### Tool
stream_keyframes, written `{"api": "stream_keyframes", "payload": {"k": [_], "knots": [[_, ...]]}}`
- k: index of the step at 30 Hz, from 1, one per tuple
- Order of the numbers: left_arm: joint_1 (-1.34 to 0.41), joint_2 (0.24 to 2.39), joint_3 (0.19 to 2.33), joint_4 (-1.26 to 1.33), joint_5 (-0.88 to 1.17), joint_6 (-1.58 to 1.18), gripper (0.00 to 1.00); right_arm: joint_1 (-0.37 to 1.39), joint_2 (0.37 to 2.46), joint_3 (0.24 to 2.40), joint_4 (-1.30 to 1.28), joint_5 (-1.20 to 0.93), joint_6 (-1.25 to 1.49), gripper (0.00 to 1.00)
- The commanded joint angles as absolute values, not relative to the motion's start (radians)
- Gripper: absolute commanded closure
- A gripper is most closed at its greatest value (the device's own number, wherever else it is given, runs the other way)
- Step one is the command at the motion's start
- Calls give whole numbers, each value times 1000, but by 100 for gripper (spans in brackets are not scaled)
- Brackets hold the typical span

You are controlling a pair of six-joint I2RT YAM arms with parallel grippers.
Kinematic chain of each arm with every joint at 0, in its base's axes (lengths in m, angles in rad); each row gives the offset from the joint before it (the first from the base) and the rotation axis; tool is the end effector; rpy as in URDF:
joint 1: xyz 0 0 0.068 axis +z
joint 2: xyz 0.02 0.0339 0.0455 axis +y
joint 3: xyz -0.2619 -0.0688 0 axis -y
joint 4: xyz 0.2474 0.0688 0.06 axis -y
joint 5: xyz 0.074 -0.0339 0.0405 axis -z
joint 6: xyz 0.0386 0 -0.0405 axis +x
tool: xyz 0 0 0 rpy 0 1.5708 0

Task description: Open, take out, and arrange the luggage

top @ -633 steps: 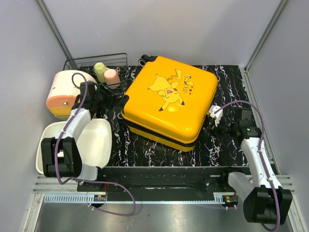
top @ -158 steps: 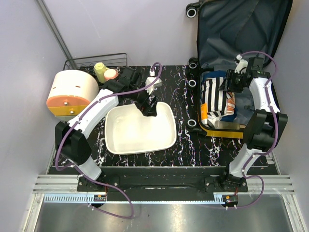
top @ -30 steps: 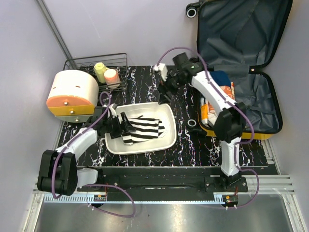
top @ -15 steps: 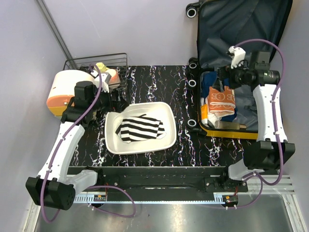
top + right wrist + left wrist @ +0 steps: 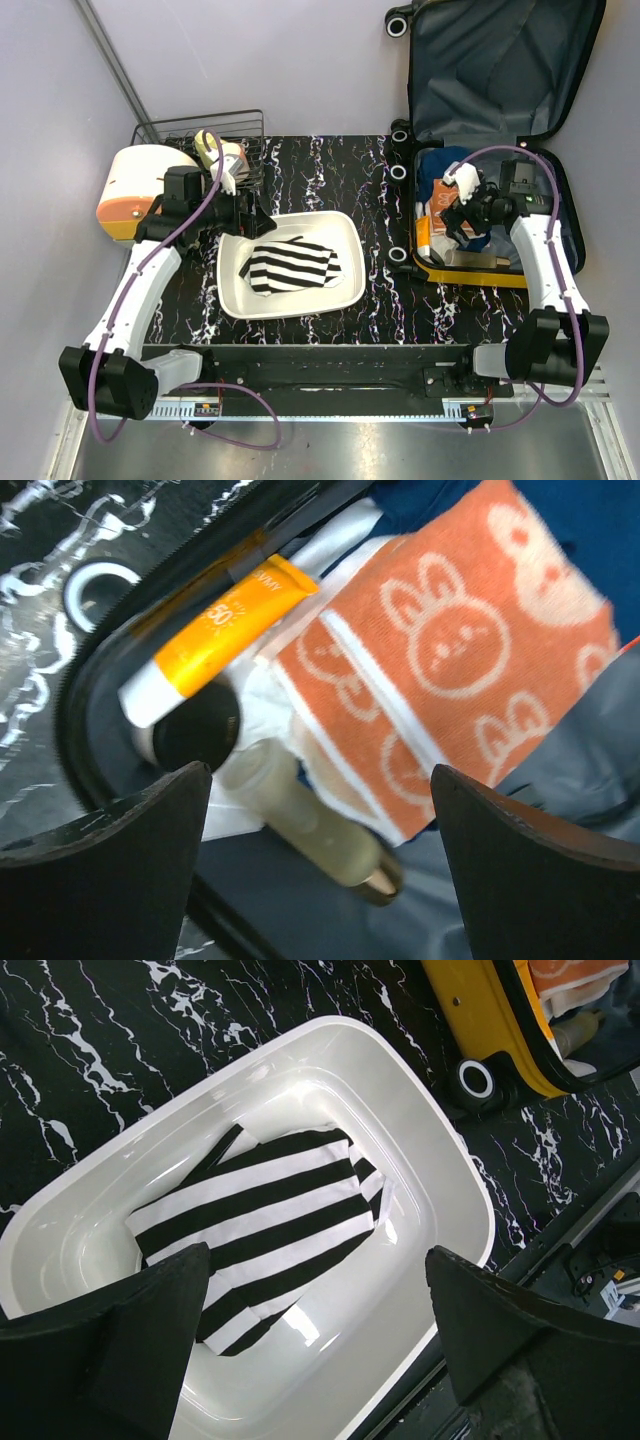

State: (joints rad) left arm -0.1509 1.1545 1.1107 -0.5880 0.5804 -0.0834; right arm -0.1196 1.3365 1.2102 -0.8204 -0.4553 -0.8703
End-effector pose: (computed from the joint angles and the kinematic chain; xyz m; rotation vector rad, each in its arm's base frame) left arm 0.2436 -0.0585 0.3394 0.4001 2.1487 -0.7690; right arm 0.2757 -0.0160 0.3084 -1.0398 2.1529 0.1207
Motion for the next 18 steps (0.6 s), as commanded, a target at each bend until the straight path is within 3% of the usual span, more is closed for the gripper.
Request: {"api": "stream_keyframes", "payload": {"k": [1, 7, 18], "knots": [[-150, 1170, 1150, -561, 626, -90, 7, -114, 1336, 1175, -654, -448, -1132, 0], [-150, 1196, 1167, -563, 609, -103, 7, -109, 1368, 1112, -630, -472, -1382, 0], [-149, 1239, 1178, -563, 611, -126, 7, -98, 1518, 1120, -540, -423, -1441, 0]]}}
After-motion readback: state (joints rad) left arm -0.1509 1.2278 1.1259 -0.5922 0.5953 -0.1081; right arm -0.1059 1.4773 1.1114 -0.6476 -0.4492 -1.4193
